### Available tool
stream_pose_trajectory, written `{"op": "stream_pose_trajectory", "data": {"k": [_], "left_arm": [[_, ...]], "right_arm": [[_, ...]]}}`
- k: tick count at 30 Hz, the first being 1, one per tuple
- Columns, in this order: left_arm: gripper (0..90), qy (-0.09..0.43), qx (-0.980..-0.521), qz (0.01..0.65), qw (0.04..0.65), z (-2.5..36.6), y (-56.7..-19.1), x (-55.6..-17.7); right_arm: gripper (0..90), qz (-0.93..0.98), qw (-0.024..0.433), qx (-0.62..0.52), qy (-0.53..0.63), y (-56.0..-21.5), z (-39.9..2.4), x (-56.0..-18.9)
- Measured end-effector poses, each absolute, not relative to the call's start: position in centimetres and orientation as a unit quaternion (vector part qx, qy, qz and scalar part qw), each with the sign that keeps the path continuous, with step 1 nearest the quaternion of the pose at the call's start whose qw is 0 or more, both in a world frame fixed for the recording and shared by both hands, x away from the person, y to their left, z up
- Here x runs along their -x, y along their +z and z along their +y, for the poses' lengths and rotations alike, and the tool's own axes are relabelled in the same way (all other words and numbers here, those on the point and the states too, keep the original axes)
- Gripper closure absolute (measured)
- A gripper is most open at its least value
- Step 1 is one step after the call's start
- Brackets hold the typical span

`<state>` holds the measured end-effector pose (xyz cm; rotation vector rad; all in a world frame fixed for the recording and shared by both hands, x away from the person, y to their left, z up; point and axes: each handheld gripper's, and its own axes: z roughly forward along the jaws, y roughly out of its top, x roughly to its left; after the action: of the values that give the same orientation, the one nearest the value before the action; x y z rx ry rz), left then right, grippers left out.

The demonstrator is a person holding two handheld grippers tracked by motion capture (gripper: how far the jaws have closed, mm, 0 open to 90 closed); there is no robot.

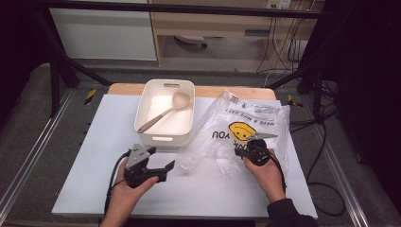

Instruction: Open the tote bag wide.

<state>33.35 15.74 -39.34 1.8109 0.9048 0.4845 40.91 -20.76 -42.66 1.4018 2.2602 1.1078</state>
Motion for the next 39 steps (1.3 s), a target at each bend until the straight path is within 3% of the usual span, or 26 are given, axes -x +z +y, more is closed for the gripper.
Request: {"op": "stream_pose_trajectory", "data": {"k": [7, 13, 21, 28, 39], "left_arm": [[38.8, 0.182, -0.784, 0.331, 0.492, 10.4, -40.8, -33.8], [62.7, 0.142, -0.802, 0.306, 0.493, 6.7, -42.4, -34.6], [80.4, 0.114, -0.821, 0.302, 0.471, 3.3, -44.4, -36.3], [86.7, 0.106, -0.833, 0.292, 0.457, 1.1, -45.3, -37.3], [89.0, 0.111, -0.863, 0.280, 0.405, -0.7, -45.9, -37.7]], "right_arm": [[90.0, 0.781, 0.128, -0.480, 0.379, -42.8, -20.6, -40.8], [90.0, 0.783, 0.121, -0.479, 0.378, -43.2, -20.4, -40.6], [90.0, 0.786, 0.117, -0.476, 0.378, -43.2, -20.1, -40.6], [90.0, 0.787, 0.113, -0.474, 0.379, -43.3, -19.9, -40.4], [90.0, 0.777, 0.107, -0.478, 0.395, -42.7, -20.3, -40.8]]}}
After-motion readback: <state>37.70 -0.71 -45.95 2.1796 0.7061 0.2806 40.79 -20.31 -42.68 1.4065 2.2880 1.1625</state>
